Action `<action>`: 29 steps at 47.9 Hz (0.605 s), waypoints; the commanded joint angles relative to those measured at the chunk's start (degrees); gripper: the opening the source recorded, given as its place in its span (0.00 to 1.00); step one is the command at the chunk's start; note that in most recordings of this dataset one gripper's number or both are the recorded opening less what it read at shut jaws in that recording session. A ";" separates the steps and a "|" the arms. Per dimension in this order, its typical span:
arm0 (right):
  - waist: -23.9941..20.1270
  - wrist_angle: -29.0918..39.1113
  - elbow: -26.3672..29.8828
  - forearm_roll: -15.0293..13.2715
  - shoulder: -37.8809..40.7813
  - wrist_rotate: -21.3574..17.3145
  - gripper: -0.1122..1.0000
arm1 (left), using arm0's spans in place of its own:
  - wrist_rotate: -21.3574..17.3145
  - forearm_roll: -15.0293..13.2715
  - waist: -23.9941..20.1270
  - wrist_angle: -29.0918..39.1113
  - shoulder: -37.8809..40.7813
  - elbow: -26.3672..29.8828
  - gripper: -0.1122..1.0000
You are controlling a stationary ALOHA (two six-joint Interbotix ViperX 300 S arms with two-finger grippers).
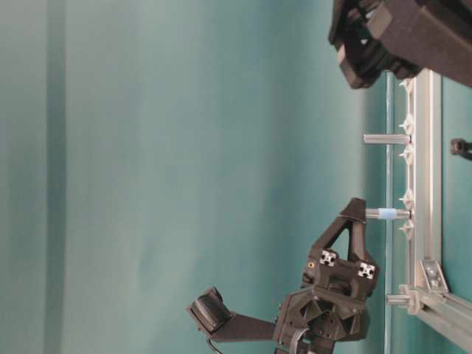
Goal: Insert the wire through the string loop located in the center.
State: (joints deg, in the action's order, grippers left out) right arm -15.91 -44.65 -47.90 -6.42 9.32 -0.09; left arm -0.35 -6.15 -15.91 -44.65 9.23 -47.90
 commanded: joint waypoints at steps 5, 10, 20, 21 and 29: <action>0.09 0.79 1.23 0.18 -0.70 -0.09 0.17 | 0.53 1.93 0.00 6.68 -4.75 1.76 0.14; 0.09 2.37 1.41 0.09 -0.70 -0.09 0.10 | 0.62 1.93 0.00 12.13 -6.50 1.76 0.10; 0.09 2.72 1.58 -0.09 -0.70 -0.09 0.10 | 0.62 2.02 0.44 15.64 -8.44 1.41 0.10; 0.09 2.72 1.58 -0.09 -0.70 -0.09 0.10 | 0.62 2.02 0.35 15.73 -8.61 1.41 0.10; 0.09 4.31 1.85 0.00 -0.70 -0.18 0.10 | 0.62 2.02 0.35 15.82 -9.23 0.97 0.10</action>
State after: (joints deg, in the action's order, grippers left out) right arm -15.82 -41.13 -47.29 -6.42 9.32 -0.18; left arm -0.26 -4.31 -15.64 -28.65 1.58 -47.29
